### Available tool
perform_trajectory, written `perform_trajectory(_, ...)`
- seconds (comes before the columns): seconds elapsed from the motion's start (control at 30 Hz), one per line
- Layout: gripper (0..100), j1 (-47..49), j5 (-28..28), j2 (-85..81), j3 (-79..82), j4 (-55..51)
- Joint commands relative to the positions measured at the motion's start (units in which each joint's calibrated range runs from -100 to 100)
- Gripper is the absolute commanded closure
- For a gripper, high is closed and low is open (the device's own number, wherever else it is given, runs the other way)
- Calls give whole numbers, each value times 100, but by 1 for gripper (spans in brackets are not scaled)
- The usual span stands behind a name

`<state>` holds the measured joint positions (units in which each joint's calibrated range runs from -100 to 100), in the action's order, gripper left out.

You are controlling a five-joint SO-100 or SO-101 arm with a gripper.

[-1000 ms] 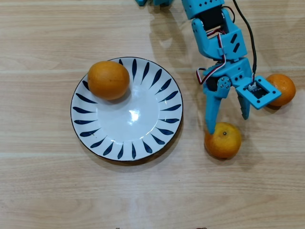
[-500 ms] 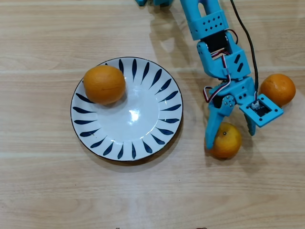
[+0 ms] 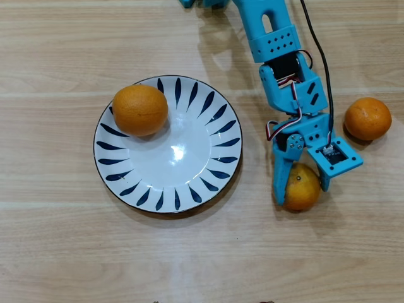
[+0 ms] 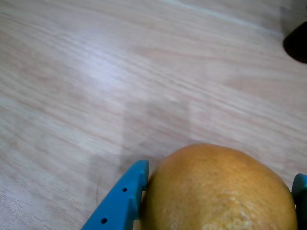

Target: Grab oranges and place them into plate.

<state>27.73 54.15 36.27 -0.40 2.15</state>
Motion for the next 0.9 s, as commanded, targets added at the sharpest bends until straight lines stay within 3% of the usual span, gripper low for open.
perform_trajectory(0.0, 70, 49, 32, -68, -155, 47)
perform_trajectory(0.1, 70, 90, 32, -68, -146, -48)
perform_trajectory(0.37, 69, 98, 37, -677, 99, -1784)
perform_trajectory(0.73, 69, 154, 152, -1057, 479, -2661)
perform_trajectory(0.87, 59, 235, 132, -1040, 479, -2652)
